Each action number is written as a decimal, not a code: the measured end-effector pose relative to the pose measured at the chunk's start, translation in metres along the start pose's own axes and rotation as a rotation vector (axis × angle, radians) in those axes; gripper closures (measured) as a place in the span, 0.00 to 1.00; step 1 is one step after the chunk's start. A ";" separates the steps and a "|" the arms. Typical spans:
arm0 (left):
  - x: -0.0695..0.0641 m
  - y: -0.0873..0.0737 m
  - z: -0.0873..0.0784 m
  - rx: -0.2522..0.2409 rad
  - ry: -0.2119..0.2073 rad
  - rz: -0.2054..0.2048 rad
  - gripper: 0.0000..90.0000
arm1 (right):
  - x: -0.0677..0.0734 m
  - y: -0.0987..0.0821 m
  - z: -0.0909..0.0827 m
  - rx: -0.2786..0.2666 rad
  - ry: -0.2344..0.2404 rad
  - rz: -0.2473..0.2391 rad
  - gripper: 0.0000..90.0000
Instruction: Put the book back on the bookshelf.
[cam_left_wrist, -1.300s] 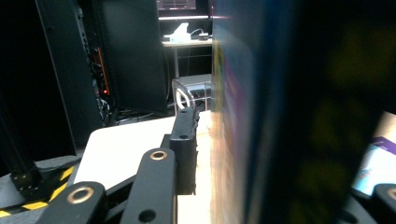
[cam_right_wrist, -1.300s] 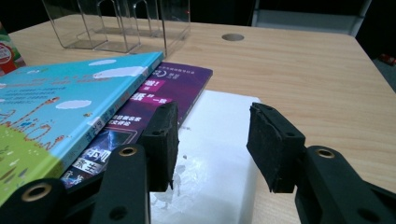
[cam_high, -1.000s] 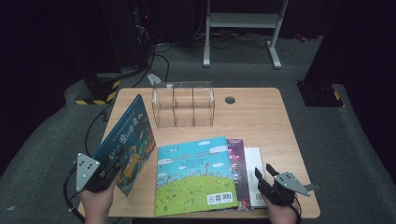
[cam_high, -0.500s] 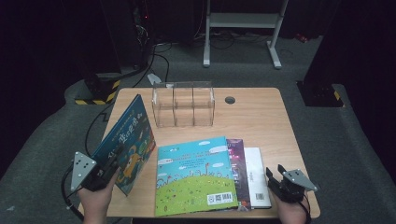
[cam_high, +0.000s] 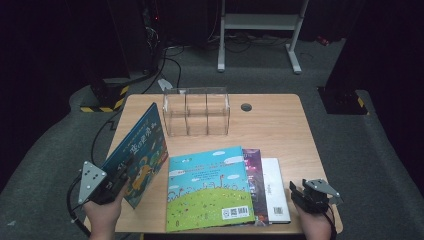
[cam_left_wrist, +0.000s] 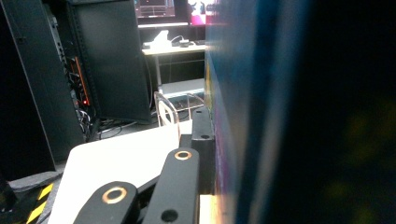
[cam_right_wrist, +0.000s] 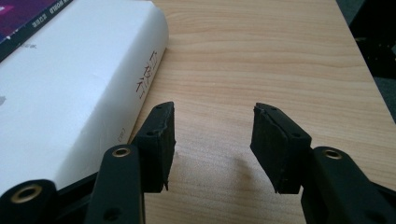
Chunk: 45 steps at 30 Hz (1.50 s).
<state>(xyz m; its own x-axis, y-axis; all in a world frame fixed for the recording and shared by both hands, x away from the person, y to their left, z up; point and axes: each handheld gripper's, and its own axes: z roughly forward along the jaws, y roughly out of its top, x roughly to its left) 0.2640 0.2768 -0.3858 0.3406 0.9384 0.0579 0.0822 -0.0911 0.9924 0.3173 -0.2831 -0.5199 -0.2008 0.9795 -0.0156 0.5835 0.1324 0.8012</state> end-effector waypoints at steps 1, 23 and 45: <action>0.000 0.000 0.000 0.002 0.003 -0.003 0.92 | 0.000 0.000 0.000 0.005 0.003 0.004 0.52; 0.007 -0.001 -0.001 -0.019 -0.004 -0.054 0.92 | 0.001 0.002 0.008 0.101 0.001 -0.001 0.45; -0.003 0.033 0.009 -0.026 0.019 -0.035 0.92 | 0.001 0.003 0.008 0.101 -0.005 0.007 0.46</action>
<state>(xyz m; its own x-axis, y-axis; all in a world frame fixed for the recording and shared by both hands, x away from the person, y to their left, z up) 0.2742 0.2679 -0.3537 0.3205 0.9469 0.0250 0.0696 -0.0499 0.9963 0.3251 -0.2806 -0.5229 -0.1925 0.9812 -0.0130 0.6615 0.1396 0.7368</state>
